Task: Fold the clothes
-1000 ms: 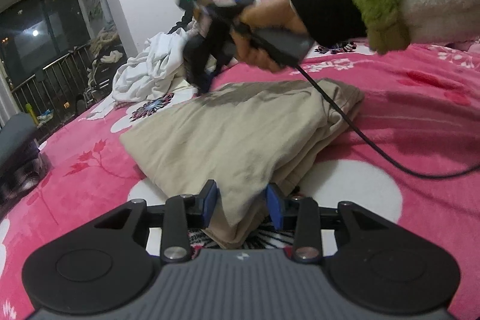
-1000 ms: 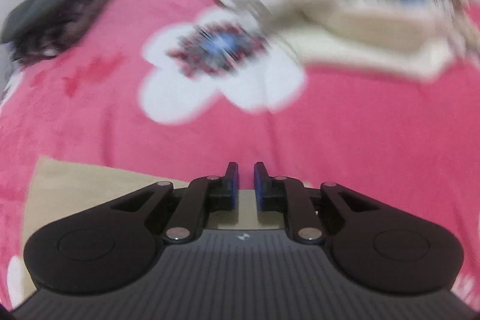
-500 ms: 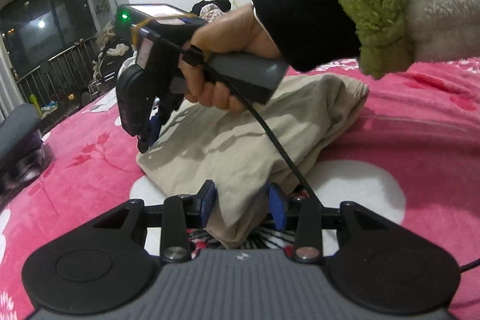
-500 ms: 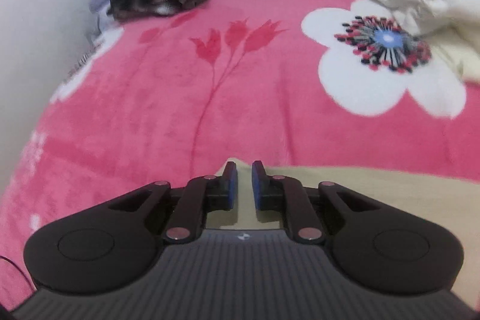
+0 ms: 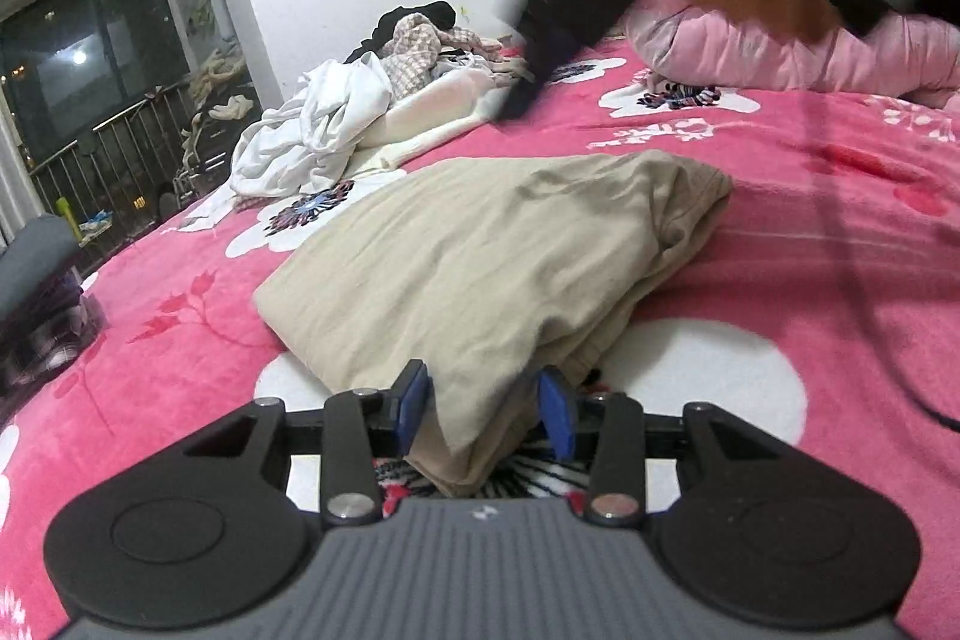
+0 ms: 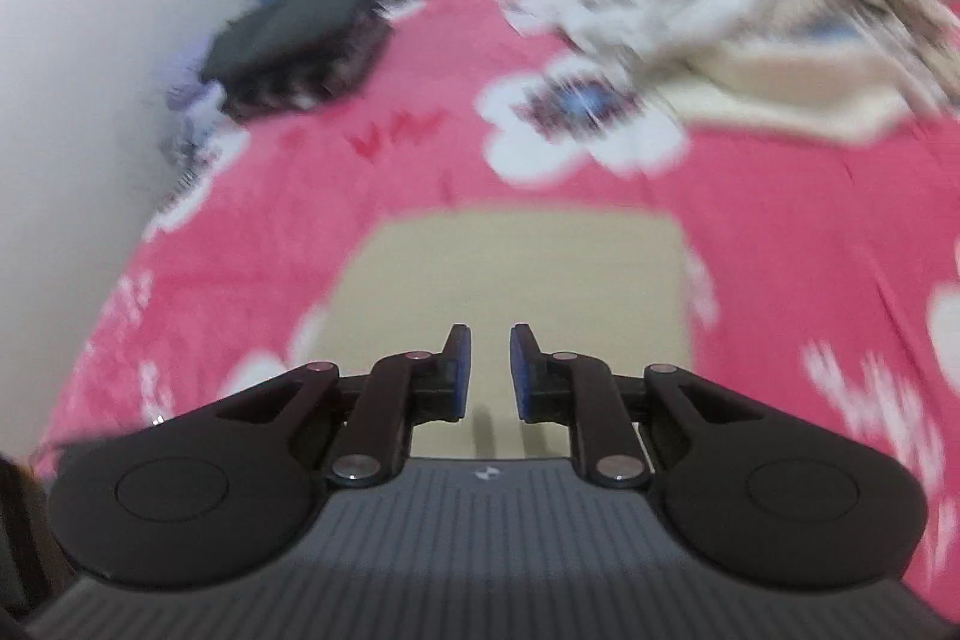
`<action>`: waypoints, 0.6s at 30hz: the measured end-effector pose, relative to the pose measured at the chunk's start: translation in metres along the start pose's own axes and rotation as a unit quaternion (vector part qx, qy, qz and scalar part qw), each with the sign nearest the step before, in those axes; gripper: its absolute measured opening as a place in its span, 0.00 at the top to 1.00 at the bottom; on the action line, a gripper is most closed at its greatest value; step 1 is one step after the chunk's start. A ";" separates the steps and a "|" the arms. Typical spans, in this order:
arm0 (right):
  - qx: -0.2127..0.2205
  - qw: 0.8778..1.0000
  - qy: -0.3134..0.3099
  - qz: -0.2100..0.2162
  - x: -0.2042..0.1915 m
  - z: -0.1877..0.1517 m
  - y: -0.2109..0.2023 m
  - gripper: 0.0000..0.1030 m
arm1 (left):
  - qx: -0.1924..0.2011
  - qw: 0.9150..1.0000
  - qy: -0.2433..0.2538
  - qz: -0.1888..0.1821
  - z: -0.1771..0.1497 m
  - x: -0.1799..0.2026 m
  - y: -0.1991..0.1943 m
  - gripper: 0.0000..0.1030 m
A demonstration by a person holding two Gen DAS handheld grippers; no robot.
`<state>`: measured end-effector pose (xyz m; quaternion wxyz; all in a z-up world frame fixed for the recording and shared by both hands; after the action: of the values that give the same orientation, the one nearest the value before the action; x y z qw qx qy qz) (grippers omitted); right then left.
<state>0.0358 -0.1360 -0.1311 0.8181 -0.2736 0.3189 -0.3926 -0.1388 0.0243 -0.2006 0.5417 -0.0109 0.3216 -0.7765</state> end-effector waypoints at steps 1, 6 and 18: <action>-0.015 1.000 0.004 -0.022 0.007 -0.015 0.008 0.87 | -0.001 1.000 0.002 0.001 0.000 0.000 0.000 0.60; -0.001 0.998 0.041 -0.051 0.026 -0.043 0.009 0.86 | -0.013 1.000 0.024 0.001 0.006 0.004 0.000 0.57; 0.019 0.998 -0.050 -0.023 0.010 -0.092 -0.013 0.74 | -0.048 0.998 0.032 -0.003 0.020 0.004 0.001 0.54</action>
<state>-0.0331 -0.1695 -0.1846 0.8290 -0.2844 0.2638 -0.4029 -0.1322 0.0114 -0.1867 0.5277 -0.0135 0.3757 -0.7617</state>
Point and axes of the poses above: each gripper's, at about its wrist camera, not at the fingertips, and y roughly the way its jaws point, x to its right, z to its top, the point moved 3 cm from there along y, roughly the way its jaws point, and after that the axes turned 6 degrees about z, right-handed, at the moved point
